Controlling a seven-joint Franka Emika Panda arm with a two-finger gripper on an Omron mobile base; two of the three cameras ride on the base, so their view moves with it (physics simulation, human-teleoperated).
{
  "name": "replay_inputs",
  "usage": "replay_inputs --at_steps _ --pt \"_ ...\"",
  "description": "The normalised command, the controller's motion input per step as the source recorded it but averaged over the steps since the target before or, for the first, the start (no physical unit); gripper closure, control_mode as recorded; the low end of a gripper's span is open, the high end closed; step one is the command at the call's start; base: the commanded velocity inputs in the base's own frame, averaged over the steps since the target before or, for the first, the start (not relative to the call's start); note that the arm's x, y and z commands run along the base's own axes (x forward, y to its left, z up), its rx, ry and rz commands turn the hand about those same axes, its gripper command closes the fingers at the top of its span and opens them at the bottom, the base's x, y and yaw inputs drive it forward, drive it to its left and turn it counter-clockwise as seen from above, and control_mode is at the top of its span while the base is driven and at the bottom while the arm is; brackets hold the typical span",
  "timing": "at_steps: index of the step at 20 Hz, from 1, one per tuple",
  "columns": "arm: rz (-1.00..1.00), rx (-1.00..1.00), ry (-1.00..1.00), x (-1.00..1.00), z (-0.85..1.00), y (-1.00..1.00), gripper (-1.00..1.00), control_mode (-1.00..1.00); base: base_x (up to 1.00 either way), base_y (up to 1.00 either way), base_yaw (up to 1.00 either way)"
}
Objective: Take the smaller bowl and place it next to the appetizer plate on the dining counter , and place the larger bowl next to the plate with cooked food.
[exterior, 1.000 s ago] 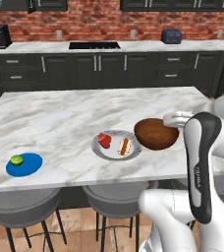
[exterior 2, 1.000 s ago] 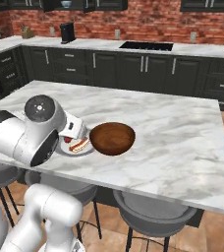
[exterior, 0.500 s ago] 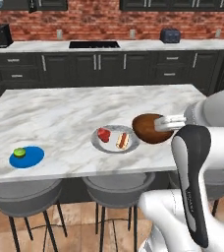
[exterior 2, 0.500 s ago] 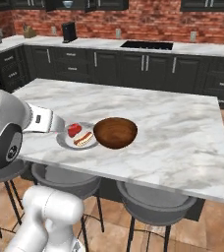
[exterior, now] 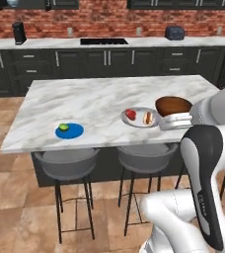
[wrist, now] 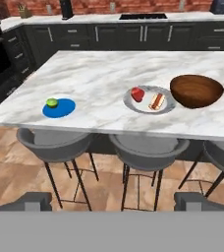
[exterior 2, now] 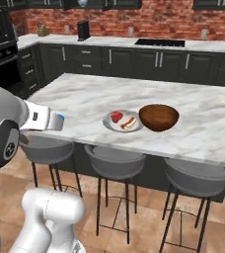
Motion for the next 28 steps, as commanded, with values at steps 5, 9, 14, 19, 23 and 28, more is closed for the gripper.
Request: replay_inputs --at_steps 5,9,14,19,23,28 --pt "0.0 0.0 0.0 0.0 0.0 0.0 -1.0 1.0 0.0 1.0 -0.07" --pt "0.0 0.0 0.0 0.0 0.0 0.0 -1.0 1.0 0.0 1.0 -0.07" --pt "0.0 0.0 0.0 0.0 0.0 0.0 -1.0 1.0 0.0 1.0 -0.02" --pt "0.0 0.0 0.0 0.0 0.0 0.0 -1.0 1.0 0.01 1.0 -0.05" --pt "0.0 0.0 0.0 0.0 0.0 0.0 -1.0 1.0 0.14 1.0 -0.08" --pt "0.0 0.0 0.0 0.0 0.0 0.0 -1.0 1.0 0.39 1.0 -0.12"
